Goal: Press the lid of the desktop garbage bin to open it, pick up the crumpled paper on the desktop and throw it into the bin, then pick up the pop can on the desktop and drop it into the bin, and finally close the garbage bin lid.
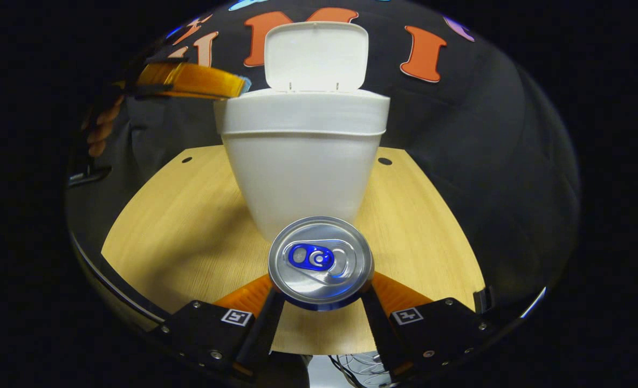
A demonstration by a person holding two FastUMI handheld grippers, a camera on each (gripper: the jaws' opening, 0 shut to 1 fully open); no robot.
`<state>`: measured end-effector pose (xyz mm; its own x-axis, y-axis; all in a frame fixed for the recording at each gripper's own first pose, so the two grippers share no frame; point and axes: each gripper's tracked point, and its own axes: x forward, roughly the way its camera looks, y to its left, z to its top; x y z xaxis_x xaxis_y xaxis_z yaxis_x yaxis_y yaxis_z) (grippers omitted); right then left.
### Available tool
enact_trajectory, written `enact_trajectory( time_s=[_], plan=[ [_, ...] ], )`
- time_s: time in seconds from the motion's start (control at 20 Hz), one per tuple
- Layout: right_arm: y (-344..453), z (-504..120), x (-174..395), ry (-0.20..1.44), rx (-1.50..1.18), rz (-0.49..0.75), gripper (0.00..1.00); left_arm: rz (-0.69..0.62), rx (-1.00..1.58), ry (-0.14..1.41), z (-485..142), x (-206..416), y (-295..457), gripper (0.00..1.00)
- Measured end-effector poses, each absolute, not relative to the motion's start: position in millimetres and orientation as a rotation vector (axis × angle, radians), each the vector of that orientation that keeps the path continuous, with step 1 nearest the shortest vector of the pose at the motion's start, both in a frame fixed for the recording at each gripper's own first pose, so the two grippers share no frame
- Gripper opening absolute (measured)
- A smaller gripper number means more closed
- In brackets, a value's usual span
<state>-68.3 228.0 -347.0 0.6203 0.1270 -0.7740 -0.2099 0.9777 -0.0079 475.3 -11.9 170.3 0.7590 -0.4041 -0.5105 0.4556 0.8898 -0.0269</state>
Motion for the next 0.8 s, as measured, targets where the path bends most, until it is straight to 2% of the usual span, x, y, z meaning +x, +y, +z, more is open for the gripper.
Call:
enact_trajectory(
  time_s=[0.05,0.3,0.5,0.6,0.7,0.75,0.8],
  plan=[
    [226,-338,-61,0.861,-0.101,0.188,0.79,-0.477,0.102,0.528,170,476,-13,0.28],
    [208,-275,-22,0.731,-0.117,0.162,0.79,-0.485,0.116,0.513,174,473,-10,0.31],
    [203,-229,4,0.636,-0.128,0.16,0.78,-0.477,0.13,0.502,178,475,-4,0.47],
    [203,-210,15,0.595,-0.139,0.169,0.79,-0.473,0.134,0.477,186,475,-4,0.6],
    [202,-194,26,0.565,-0.147,0.172,0.78,-0.469,0.126,0.475,186,471,-2,0.6],
    [204,-188,33,0.55,-0.147,0.178,0.78,-0.463,0.12,0.477,185,472,0,0.68],
    [205,-180,37,0.533,-0.146,0.185,0.78,-0.454,0.114,0.481,184,471,3,0.68]
  ],
)
